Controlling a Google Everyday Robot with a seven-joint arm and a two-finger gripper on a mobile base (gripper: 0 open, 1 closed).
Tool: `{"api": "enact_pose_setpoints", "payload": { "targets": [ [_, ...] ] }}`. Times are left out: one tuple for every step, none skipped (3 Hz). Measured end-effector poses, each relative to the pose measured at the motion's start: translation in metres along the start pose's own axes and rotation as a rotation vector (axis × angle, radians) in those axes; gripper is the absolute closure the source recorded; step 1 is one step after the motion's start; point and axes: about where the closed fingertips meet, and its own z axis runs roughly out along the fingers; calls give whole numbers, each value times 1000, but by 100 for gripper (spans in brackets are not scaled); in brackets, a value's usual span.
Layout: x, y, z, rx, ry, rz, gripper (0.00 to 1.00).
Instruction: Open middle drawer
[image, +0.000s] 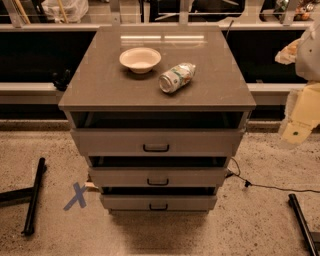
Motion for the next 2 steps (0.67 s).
{"api": "enact_pose_setpoints", "payload": {
  "targets": [
    [0,0,0,0,0,0,0],
    [5,2,19,-21,-30,6,0]
  ]
}}
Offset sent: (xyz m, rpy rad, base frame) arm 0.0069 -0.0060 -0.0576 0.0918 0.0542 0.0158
